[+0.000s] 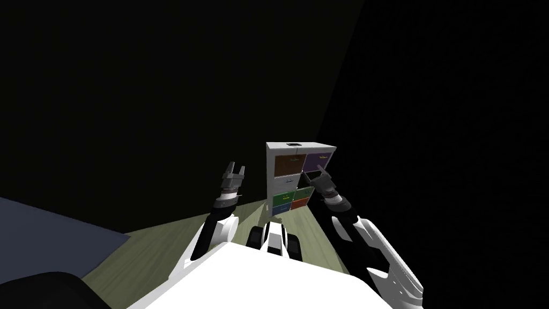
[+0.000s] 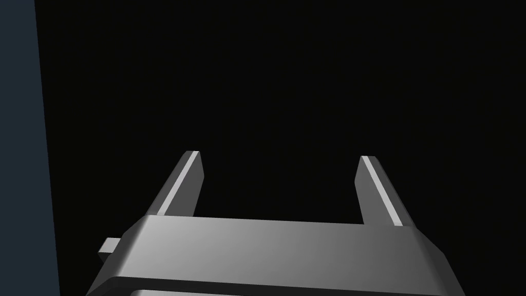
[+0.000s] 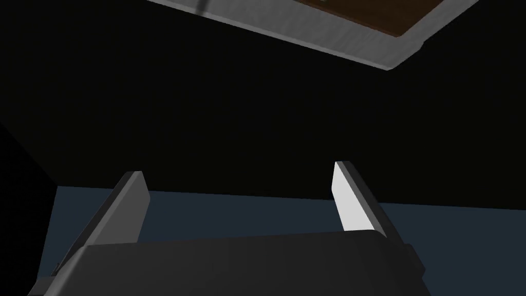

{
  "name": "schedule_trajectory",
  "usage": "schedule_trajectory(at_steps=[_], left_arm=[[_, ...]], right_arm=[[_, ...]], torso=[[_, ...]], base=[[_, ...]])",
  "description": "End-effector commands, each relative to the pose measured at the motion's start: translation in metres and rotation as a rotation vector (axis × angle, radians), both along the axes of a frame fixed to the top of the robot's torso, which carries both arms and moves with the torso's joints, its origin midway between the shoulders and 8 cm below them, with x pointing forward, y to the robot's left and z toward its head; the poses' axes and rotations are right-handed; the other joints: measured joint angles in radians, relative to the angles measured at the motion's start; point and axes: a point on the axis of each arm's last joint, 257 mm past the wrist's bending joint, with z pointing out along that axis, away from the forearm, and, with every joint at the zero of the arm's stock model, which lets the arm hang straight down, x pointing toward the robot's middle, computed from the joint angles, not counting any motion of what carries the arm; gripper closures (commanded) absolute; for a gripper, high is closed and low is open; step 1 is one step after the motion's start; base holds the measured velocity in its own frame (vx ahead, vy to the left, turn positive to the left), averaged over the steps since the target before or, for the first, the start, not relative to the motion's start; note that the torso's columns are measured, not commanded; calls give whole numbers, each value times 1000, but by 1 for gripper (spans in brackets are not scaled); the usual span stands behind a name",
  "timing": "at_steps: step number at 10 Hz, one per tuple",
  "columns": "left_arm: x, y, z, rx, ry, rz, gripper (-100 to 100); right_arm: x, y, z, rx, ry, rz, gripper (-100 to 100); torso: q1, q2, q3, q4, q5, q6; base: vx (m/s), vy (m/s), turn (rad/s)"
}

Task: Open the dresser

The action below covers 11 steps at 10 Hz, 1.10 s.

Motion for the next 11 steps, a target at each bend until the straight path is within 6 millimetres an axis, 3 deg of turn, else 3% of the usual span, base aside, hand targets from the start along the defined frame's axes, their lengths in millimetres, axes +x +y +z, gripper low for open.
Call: schedule_trajectory(at_steps=[1, 11], left_arm=[[0, 0, 0, 0, 0, 0, 0], [0, 0, 0, 0, 0, 0, 0]], right_arm=[[9, 1, -6, -121, -36, -57, -100], [48, -10, -30, -635, -203, -276, -100]], torso=[[3, 0, 0, 0, 1, 0], [3, -2, -1, -1, 1, 0]], base=[[48, 116, -78], [50, 114, -139]])
